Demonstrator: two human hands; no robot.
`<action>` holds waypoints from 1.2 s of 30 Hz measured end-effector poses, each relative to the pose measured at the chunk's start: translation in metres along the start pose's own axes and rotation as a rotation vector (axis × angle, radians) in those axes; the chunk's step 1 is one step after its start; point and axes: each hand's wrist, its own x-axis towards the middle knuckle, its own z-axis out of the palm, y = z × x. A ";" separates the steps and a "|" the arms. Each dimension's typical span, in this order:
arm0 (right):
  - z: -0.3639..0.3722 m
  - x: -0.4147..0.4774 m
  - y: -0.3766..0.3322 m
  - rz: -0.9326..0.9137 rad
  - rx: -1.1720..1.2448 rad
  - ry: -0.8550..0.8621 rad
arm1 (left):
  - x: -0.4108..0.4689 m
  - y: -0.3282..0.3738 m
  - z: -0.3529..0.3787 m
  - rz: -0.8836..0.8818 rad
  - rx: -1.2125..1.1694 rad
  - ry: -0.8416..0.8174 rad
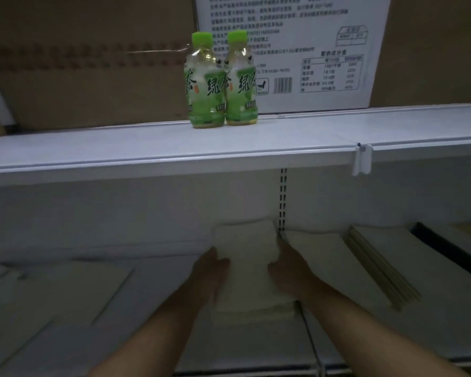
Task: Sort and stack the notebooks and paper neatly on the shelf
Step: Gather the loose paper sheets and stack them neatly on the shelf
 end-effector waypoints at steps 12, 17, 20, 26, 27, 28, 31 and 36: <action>0.030 0.013 0.017 -0.317 -0.847 -0.012 | 0.010 -0.036 0.016 -0.064 -0.182 0.100; 0.031 0.013 0.015 -0.289 -0.919 -0.062 | 0.020 -0.047 0.016 -0.063 -0.196 0.129; 0.028 0.011 0.011 -0.258 -1.041 -0.107 | 0.024 -0.050 0.010 -0.073 -0.193 0.053; 0.036 0.014 -0.035 -0.180 -1.244 -0.104 | 0.009 -0.029 -0.066 0.084 0.423 -0.016; 0.046 0.017 -0.045 -0.214 -1.194 -0.042 | 0.008 -0.031 -0.089 0.132 0.584 0.022; 0.059 0.019 -0.057 -0.277 -1.110 0.008 | 0.005 -0.033 -0.113 0.168 0.709 0.052; 0.115 0.008 -0.103 -0.493 -0.841 -0.009 | -0.010 -0.058 -0.184 0.147 0.987 0.080; 0.223 -0.019 -0.146 -0.572 -0.751 -0.336 | -0.054 -0.127 -0.283 -0.067 1.037 0.080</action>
